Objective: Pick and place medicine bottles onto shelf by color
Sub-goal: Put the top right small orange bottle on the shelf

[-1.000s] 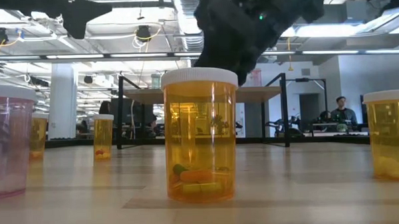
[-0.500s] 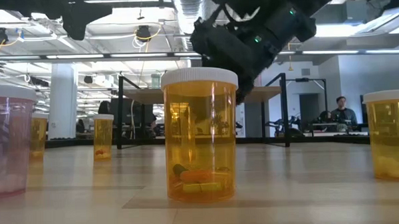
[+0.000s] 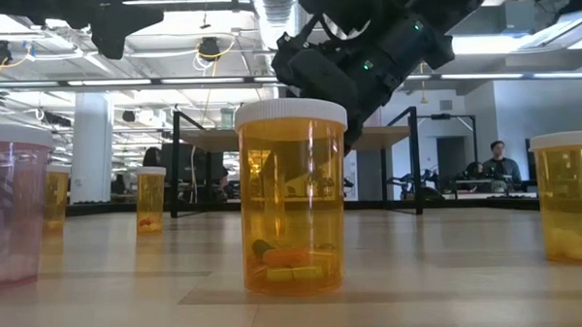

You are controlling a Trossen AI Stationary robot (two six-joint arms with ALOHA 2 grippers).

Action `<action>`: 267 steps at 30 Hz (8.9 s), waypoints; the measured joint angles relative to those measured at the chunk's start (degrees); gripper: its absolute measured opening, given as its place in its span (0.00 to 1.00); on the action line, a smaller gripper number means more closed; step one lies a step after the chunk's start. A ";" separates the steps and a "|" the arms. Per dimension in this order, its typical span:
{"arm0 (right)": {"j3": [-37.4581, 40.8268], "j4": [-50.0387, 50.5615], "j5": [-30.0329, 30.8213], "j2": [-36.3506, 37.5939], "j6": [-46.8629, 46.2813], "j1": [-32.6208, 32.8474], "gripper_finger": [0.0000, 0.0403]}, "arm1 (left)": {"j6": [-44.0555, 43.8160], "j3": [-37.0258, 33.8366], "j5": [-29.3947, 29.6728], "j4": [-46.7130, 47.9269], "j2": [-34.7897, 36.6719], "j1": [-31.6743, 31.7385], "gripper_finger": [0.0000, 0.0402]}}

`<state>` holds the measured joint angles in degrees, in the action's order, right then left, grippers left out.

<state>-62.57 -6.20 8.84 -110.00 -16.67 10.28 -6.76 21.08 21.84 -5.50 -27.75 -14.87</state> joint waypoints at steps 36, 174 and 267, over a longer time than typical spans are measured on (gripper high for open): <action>-11.73 10.82 -0.04 12.63 9.67 -7.80 0.34 | -0.44 0.02 1.49 -0.46 -0.02 0.02 0.46; -46.75 47.39 -10.01 -4.70 -19.50 -35.42 0.66 | -0.81 0.02 1.75 -1.51 -0.02 0.02 0.46; -46.65 50.20 -8.48 -6.82 -26.33 -34.92 0.66 | -1.40 0.02 2.54 -1.53 0.00 0.00 0.46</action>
<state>-109.21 44.00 0.36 -116.81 -42.99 -24.64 -8.16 21.10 24.38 -7.03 -27.75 -14.87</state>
